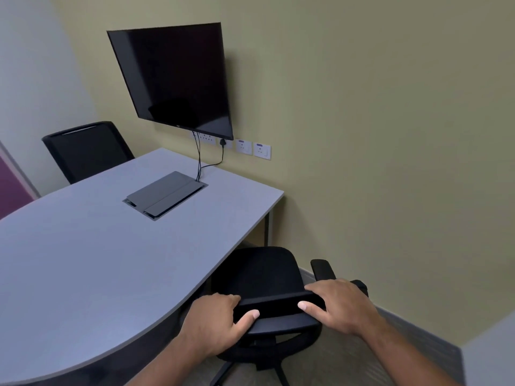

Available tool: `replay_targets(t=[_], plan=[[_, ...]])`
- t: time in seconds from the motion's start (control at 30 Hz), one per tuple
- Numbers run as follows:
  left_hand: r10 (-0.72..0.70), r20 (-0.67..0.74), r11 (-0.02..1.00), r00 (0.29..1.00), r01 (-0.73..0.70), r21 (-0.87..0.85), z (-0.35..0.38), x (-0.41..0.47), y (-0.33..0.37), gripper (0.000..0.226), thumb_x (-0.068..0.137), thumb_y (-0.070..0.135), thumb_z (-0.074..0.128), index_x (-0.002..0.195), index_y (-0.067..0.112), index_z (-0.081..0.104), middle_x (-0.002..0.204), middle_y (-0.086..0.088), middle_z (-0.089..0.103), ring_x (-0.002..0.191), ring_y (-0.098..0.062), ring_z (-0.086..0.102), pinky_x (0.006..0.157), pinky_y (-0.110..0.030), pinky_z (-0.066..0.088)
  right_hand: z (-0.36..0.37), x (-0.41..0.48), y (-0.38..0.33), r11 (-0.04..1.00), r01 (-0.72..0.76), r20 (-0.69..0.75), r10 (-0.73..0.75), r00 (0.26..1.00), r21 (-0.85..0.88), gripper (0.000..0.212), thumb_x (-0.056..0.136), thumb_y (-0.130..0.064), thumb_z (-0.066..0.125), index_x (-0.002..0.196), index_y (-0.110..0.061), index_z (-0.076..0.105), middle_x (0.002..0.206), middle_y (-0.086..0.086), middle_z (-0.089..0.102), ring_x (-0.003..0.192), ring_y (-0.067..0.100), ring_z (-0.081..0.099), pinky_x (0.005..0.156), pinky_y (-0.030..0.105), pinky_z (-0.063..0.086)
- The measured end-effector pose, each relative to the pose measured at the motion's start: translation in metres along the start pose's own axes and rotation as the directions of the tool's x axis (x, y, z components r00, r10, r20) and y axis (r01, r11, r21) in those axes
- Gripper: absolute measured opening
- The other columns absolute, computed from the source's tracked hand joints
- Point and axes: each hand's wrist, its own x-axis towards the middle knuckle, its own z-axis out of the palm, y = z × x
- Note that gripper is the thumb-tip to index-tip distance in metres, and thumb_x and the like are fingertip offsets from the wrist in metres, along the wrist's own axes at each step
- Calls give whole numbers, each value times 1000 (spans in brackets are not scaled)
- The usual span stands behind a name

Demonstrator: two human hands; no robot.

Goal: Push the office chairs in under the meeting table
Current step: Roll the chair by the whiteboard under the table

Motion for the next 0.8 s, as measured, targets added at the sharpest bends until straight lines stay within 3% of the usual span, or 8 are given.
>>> replay_targets(t=[0.07,0.17,0.27,0.47,0.57,0.67,0.8], plan=[[-34,-54,999,998,33,-28,3,5,7,69,97,87,22,81,28,53,66,6,56,62,-14,56,59,-28,41,-3,18,14,1000,25,15,-25,1000,-4,108,86,-100,4,138,-32,69,123,-13,76,112,13,69,105,41,51],[-86,-80,996,993,84,-25,7,12,17,67,98,86,22,82,29,52,68,6,53,63,-15,53,66,-30,48,-4,41,34,998,68,9,-68,998,-16,105,88,-99,8,142,-32,68,126,-15,76,115,11,69,103,38,52],[-137,-124,990,983,134,-37,12,22,27,67,97,86,19,81,29,50,69,6,52,63,-15,52,65,-29,43,-5,65,52,994,106,1,-106,994,-19,99,91,-97,11,134,-31,72,120,-15,77,110,10,69,100,38,53],[-235,-162,972,958,228,-63,25,46,33,80,96,86,17,110,31,73,87,12,73,79,-10,68,75,-31,56,-11,113,73,983,179,42,-178,983,-43,92,93,-94,10,115,-31,73,102,-15,75,93,9,66,92,39,53],[-278,-167,960,946,266,-90,24,57,36,74,98,83,23,96,29,73,76,11,69,68,-11,65,64,-30,51,-12,133,81,980,196,40,-195,980,-31,94,92,-95,9,113,-30,74,101,-14,75,91,9,66,91,38,53],[-286,-167,958,944,281,-57,20,71,39,64,99,81,28,72,27,51,59,8,50,53,-13,50,52,-27,27,-13,154,91,976,218,27,-218,976,2,85,96,-92,19,120,-34,76,102,-17,76,92,7,67,88,35,53],[-328,-172,945,929,322,-62,17,84,42,62,99,78,31,71,26,45,59,6,47,54,-14,48,54,-29,23,-12,179,99,960,279,26,-279,960,5,84,96,-91,19,119,-33,76,100,-18,74,85,0,58,79,28,41]])
